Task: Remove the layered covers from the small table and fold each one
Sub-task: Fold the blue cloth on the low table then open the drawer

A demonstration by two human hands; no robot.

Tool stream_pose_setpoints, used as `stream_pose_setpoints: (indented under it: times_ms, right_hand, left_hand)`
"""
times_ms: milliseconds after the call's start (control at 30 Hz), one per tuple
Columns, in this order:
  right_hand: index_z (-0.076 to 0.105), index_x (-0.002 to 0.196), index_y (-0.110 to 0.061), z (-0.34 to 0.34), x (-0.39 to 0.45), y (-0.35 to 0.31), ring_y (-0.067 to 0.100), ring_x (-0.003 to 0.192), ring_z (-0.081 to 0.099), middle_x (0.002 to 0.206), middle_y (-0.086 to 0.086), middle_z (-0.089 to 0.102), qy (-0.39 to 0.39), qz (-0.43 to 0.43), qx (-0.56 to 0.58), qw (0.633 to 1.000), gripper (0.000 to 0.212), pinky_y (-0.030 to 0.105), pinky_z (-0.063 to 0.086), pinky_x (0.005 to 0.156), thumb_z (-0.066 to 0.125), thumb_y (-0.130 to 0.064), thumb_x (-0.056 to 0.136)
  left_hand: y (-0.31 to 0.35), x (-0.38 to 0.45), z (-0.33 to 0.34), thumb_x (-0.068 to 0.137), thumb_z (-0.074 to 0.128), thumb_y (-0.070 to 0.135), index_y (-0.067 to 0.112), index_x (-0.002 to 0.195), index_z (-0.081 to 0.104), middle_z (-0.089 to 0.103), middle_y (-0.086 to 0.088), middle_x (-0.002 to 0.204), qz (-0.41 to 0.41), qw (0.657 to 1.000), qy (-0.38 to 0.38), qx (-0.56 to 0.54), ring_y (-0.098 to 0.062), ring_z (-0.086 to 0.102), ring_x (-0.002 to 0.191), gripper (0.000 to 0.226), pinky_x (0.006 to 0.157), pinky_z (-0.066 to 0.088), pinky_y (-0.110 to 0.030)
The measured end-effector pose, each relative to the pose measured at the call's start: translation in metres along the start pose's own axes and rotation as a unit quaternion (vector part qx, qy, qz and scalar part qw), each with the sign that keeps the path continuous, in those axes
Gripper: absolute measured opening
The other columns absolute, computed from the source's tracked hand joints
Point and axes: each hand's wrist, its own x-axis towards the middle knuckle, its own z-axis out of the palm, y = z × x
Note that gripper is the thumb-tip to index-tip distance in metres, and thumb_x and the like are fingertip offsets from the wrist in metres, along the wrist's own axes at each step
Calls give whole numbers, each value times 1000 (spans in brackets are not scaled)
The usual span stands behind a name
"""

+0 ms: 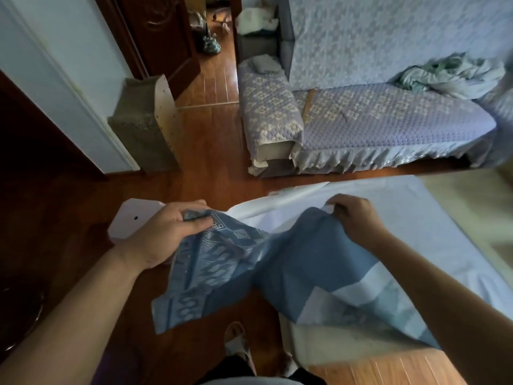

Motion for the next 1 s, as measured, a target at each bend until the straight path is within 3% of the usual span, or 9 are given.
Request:
stream_pose_setpoints:
  times_ms: [67,167,300,467,600,667,733,833,1000]
  right_hand:
    - [75,103,-19,4,34,-5,29,100,64,104,4,73,-57,-5,-39,998,30,32,46,81,55,-2,89]
    - [74,109,-24,11,73,-5,29,107,63,114,3,72,-128,-29,-139,981,34,33,48,87,54,-5,88]
    - [72,109,-23,20,113,-16,30,111,62,117,4,69,-259,-78,-297,916,25,34,51,88,52,-19,95]
    - [63,123,-20,49,138,-48,25,126,52,131,3,57,-296,-59,-97,948,47,38,40,108,61,0,80]
    - [25,156,-28,65,142,-92,31,140,40,159,6,31,-445,-78,-73,889,94,50,39,113,65,0,76]
    - [34,152,-27,69,150,-110,29,147,25,162,3,24,-474,-144,-169,852,78,45,26,118,66,-5,84]
    - [55,128,-26,66,158,-117,31,131,46,139,3,49,-505,-139,-191,830,51,41,43,106,68,-17,80]
    - [62,112,-25,55,153,-104,19,99,58,95,-14,57,-492,-105,-192,842,33,30,48,83,70,-26,80]
    - [63,97,-23,48,126,-59,18,95,61,85,-15,57,-274,-214,-178,921,21,40,26,119,72,-34,81]
  left_hand:
    - [-2,8,0,95,66,23,16,95,79,62,-7,89,-13,999,-46,-24,-29,64,102,15,99,43,-45]
    - [-1,14,7,93,59,16,11,102,78,75,-8,105,-29,995,-83,-56,-24,70,104,22,92,54,-32]
    - [-3,21,2,90,52,21,-6,100,63,73,-4,85,-5,998,-29,-55,-13,71,81,31,72,53,-17]
    - [-7,26,-20,92,58,43,9,92,68,68,-9,87,39,999,5,4,-21,64,86,35,84,49,-24]
    - [-2,28,-34,95,56,23,-2,88,60,55,-21,87,-21,994,-71,-80,-26,56,85,26,83,45,-37]
    - [-2,30,-37,95,55,19,-2,89,60,55,-23,88,-39,991,-102,-77,-28,54,87,23,83,44,-39]
    - [-4,31,-43,92,60,22,-2,90,62,58,-19,89,-44,991,-92,-89,-30,56,88,24,84,46,-40]
    - [-1,30,-54,86,71,38,3,95,68,66,-17,98,-50,992,-24,-112,-33,64,96,36,89,51,-42]
    - [15,35,-53,102,52,14,11,88,71,74,-8,87,-29,993,115,-4,-19,72,83,24,80,55,-33]
